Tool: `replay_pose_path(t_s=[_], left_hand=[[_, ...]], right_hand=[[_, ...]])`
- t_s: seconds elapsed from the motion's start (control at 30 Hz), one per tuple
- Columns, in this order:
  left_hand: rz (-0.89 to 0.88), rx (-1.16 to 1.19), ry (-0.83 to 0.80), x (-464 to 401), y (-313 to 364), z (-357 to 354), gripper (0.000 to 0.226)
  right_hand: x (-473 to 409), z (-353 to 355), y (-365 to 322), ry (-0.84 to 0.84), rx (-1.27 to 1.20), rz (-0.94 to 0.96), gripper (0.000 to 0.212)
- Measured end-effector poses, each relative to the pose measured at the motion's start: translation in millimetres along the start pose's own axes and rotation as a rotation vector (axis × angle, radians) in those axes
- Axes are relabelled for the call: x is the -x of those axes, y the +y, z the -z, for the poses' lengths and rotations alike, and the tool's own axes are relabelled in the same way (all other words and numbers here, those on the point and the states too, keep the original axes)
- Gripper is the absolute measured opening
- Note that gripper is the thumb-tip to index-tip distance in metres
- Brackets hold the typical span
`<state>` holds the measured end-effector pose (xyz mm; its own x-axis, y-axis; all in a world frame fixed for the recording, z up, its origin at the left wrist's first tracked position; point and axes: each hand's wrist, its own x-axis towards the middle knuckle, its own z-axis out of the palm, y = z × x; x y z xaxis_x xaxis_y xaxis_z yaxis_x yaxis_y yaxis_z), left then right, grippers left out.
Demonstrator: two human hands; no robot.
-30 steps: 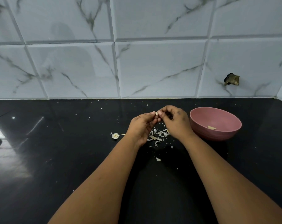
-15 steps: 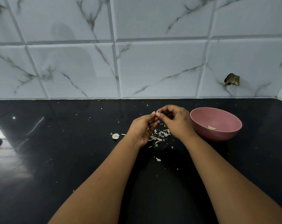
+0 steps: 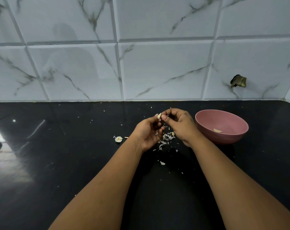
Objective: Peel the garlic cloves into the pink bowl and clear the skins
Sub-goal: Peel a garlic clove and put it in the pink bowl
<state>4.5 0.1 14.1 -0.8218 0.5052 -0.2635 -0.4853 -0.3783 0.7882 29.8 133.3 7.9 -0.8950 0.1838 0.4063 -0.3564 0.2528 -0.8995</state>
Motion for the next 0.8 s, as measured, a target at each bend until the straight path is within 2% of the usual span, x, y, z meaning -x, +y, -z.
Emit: replay_pose_path(t_s=[0.13, 0.3, 0.57, 0.67, 0.8], left_hand=[[-0.016, 0.002, 0.014, 0, 0, -1, 0.031], [-0.077, -0.052, 0.085, -2, -3, 0, 0.031], [-0.327, -0.168, 0.132, -11, -8, 4, 0.033], [-0.366, -0.148, 0.084, -11, -9, 5, 0.026], [-0.435, -0.166, 0.027, -11, -11, 5, 0.004]], right_hand=[[0, -3, 1, 0.017, 0.049, -0.035, 0.010], [0, -4, 0, 0.030, 0.004, -0.013, 0.019], [0, -1, 3, 0.036, -0.094, -0.045, 0.016], [-1, -2, 2, 0.093, -0.161, -0.053, 0.016], [-2, -1, 3, 0.134, -0.162, -0.025, 0.021]])
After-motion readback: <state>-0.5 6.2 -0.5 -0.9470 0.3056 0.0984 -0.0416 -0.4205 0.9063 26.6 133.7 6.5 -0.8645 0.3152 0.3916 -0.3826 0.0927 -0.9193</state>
